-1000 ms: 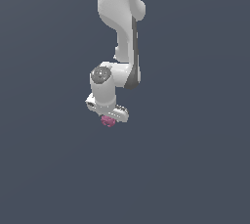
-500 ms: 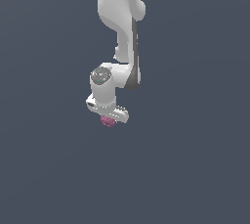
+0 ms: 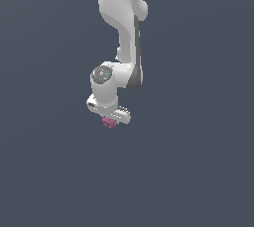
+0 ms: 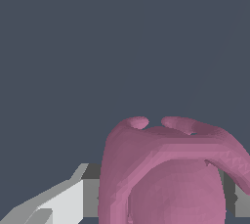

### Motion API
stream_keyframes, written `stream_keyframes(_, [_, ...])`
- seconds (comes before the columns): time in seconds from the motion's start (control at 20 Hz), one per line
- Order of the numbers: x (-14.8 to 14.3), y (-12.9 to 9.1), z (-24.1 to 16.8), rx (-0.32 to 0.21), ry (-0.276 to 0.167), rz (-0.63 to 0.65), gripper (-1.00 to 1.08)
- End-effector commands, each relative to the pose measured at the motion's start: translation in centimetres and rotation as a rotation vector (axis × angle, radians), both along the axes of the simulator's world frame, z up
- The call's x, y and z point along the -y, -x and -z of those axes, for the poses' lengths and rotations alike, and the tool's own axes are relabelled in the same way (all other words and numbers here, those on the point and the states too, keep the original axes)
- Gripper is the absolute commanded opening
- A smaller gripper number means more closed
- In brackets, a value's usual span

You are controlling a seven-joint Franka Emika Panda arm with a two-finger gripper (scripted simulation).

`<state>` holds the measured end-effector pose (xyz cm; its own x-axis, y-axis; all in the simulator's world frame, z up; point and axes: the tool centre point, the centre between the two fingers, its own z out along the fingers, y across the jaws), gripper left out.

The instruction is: Pick up the object and move it to a goal position.

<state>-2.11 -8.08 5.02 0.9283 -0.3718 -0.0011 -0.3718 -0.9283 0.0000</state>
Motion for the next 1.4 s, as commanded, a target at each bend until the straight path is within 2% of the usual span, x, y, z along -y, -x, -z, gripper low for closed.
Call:
stream_keyframes(0.0, [0.0, -0.2, -1.0, 0.001, 0.000, 0.000, -1.00])
stream_keyframes(0.4, [0.3, -1.4, -6.9, 0.001, 0.000, 0.000, -1.00])
stream_keyframes(1.35, [1.1, -5.6, -26.5, 0.001, 0.002, 0.001, -1.00])
